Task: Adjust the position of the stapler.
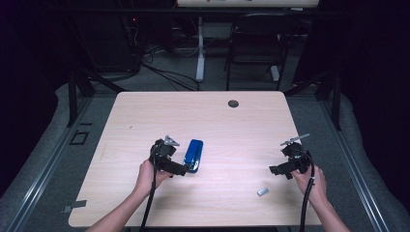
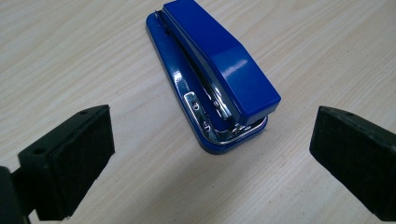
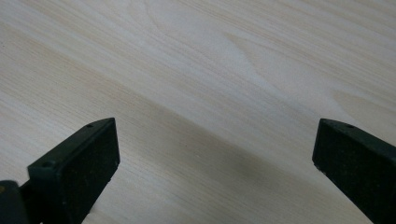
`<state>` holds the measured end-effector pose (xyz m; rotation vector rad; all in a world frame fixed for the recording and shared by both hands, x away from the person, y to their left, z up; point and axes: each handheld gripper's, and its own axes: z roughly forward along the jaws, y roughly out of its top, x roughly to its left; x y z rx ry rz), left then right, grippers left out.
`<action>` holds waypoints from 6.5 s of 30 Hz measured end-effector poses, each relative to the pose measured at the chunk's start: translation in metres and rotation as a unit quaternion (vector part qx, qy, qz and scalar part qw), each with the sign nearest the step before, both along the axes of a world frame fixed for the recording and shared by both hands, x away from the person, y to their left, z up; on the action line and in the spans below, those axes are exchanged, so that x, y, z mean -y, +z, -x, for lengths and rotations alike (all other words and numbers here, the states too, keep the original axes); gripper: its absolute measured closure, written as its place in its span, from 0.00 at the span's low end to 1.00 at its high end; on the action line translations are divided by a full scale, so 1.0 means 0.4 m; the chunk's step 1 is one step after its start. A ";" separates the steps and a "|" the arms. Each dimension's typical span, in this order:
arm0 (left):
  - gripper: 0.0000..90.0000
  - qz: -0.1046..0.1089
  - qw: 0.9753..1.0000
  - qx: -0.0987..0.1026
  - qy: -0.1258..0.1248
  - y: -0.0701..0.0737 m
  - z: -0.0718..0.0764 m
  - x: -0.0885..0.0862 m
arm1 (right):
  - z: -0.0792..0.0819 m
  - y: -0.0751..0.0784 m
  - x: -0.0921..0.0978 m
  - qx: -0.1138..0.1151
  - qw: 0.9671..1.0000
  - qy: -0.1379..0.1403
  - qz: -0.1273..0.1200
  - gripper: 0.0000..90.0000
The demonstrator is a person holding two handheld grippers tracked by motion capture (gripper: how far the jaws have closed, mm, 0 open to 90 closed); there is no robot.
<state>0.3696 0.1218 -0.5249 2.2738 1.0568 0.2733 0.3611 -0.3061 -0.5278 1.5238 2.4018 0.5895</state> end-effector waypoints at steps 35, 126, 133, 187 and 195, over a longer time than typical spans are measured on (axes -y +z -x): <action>0.57 -0.043 0.998 -0.004 -0.035 -0.045 -0.025 0.082 | -0.002 -0.005 0.001 -0.012 1.000 0.000 0.004 0.01; 0.72 -0.034 0.994 -0.080 -0.063 -0.012 0.090 -0.009 | 0.002 -0.011 -0.005 -0.022 1.000 0.010 -0.004 0.02; 0.56 -0.017 0.995 -0.077 -0.052 0.003 0.086 -0.015 | 0.002 -0.009 -0.006 -0.024 1.000 0.012 -0.006 0.02; 0.98 -0.067 0.991 -0.100 -0.051 -0.072 0.024 -0.061 | 0.000 -0.013 -0.010 -0.028 0.999 0.019 -0.012 0.02; 1.00 -0.061 0.991 -0.109 -0.054 -0.072 0.025 -0.064 | 0.000 -0.014 -0.011 -0.030 0.999 0.018 -0.009 0.02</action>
